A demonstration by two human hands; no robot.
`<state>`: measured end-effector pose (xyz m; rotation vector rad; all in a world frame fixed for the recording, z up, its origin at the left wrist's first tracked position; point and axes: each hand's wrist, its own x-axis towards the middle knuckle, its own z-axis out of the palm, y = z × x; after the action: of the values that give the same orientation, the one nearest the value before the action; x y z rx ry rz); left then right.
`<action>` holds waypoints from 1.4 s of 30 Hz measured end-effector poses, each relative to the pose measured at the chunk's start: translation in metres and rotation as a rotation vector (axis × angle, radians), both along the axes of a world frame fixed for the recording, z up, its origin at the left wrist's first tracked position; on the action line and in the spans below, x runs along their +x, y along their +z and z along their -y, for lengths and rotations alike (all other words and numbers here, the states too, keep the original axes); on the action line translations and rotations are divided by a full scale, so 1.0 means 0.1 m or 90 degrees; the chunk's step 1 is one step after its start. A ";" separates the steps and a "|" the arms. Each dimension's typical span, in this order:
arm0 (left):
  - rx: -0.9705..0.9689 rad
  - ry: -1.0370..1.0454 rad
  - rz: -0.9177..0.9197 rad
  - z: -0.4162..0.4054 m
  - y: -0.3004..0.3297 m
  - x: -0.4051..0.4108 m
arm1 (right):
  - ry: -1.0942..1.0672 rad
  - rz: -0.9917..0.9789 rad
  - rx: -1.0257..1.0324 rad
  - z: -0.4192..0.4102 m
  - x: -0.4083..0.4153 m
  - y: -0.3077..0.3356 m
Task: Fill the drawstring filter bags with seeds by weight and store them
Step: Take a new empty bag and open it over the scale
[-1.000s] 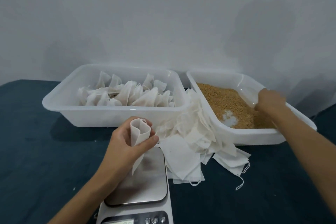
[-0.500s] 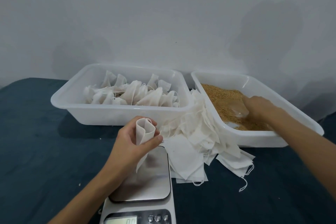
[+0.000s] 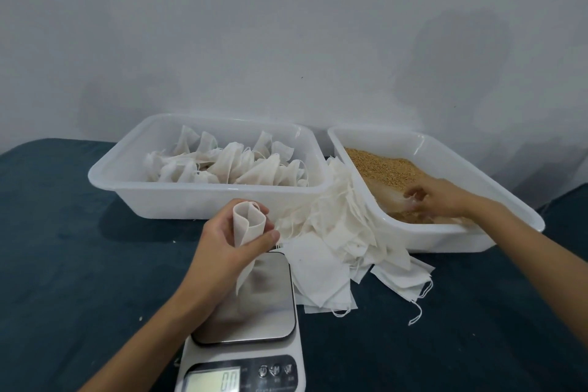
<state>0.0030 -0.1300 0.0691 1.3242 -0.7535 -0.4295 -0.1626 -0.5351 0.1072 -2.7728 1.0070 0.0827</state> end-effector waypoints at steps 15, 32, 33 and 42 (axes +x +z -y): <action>0.002 -0.055 0.004 -0.01 -0.08 -0.17 | 0.137 0.286 0.008 -1.01 -0.12 0.52; 0.023 -0.073 0.018 0.00 -0.13 -0.11 | 0.369 0.228 -0.115 -1.95 0.03 0.93; 0.024 -0.072 0.024 0.00 -0.13 -0.11 | 0.376 0.226 -0.126 -1.94 0.04 0.94; 0.010 -0.085 -0.007 0.01 -0.15 -0.14 | 0.485 0.216 -0.327 -1.90 0.13 0.96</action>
<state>-0.0111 -0.1314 0.0537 1.2890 -0.8345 -0.5498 -0.1493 -0.3446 0.2033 -3.2875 -0.1730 -0.5955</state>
